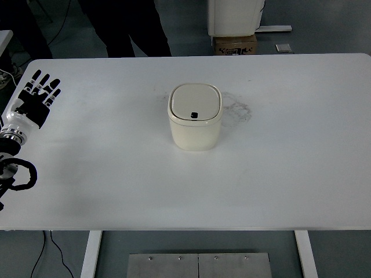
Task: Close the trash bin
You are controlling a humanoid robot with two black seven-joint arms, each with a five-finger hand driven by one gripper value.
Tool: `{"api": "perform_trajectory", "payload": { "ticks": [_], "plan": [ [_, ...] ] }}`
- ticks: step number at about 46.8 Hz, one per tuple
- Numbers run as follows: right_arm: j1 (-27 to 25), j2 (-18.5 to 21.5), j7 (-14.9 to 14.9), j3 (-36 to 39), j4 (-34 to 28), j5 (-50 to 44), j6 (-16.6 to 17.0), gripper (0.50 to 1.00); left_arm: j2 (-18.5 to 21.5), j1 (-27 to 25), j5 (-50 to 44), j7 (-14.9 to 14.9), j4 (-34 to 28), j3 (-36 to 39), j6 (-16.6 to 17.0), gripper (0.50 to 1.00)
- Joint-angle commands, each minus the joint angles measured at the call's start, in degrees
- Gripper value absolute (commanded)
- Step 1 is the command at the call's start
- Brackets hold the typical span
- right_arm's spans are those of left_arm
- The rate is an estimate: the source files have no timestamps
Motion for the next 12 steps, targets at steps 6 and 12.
{"api": "perform_trajectory", "payload": {
  "ticks": [6,12],
  "plan": [
    [0.0,0.0,0.0,0.0,0.0,0.1,0.0,0.991,0.2,0.0,-0.1,0.0,0.0,0.0,-0.1,1.0],
    [0.1,0.0,0.0,0.2,0.1,0.2,0.1,0.989,0.2,0.0,-0.1,0.0,0.0,0.0,-0.1,1.0]
  ]
}}
